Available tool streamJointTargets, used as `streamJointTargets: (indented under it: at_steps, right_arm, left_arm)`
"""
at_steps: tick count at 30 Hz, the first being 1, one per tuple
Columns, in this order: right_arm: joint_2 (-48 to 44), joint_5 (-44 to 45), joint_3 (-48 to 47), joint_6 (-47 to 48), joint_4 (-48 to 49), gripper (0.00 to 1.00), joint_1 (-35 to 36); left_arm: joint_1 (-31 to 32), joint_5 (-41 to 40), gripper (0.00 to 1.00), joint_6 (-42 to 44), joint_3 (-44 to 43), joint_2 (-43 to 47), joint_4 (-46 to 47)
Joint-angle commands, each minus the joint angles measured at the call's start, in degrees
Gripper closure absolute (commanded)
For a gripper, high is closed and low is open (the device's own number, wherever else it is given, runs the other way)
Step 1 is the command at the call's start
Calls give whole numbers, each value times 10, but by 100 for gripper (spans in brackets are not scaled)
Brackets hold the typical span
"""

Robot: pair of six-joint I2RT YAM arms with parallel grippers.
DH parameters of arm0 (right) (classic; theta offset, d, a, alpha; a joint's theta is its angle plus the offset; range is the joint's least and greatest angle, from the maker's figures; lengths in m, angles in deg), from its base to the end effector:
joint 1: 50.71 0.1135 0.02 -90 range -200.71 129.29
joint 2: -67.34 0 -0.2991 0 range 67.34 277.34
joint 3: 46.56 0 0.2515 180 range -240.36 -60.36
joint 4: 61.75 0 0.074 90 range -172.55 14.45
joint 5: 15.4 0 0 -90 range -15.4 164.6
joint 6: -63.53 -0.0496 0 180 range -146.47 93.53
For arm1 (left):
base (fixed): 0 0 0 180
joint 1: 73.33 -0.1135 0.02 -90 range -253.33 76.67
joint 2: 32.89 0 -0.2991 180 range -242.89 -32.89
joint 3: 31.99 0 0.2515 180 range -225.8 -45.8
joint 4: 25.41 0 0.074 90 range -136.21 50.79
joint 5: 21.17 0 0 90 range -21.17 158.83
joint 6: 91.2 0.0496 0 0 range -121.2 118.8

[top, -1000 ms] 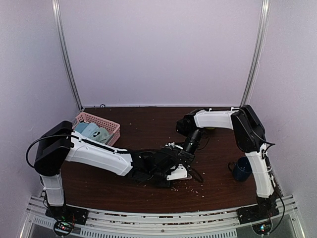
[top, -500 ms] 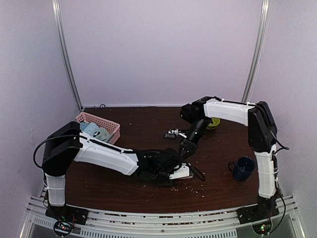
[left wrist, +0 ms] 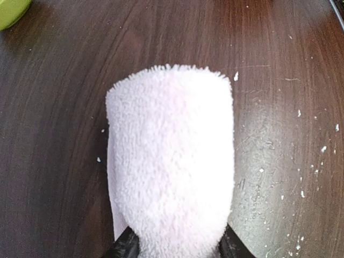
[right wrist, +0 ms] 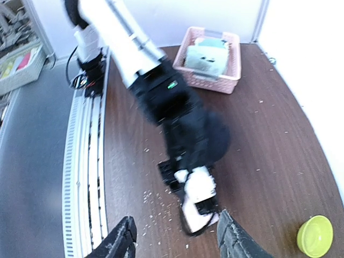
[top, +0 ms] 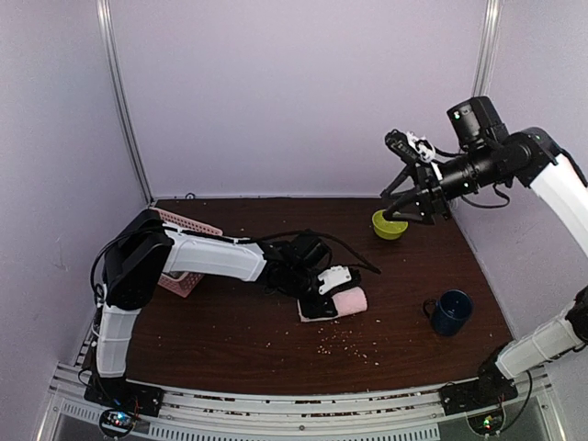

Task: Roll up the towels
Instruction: Roll the towel at the center of the board.

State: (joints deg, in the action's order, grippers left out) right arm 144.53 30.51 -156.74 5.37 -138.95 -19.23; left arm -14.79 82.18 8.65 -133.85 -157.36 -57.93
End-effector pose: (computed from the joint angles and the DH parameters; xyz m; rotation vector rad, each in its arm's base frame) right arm 0.1894 0.1564 0.4657 -1.4746 1.6747 0.8877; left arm 0.2467 -0.4251 0.1631 1.5481 2.1076 -0.6170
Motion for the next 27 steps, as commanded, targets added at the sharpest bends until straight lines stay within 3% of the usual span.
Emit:
streamJointTargets:
  at_steps: [1,8,14,16,27]
  right_arm:
    - [-26,46,142,46,30,46,27]
    - [-67,150,304,90,76,51,83]
    - [-62,241,390,98,173,51,155]
    - [-51,281,416,82,245,48,169]
    - [81,359,422,140,381,45,175]
  left_arm:
    - [-7,79,57,-32,14,-54,-103]
    - [-28,152,58,-37,-4,-77,-118]
    - [-49,205,60,-53,-17,-97,-137]
    - [-55,221,60,-55,-20,-97,-138]
    - [-67,242,60,-37,-34,-106,-160]
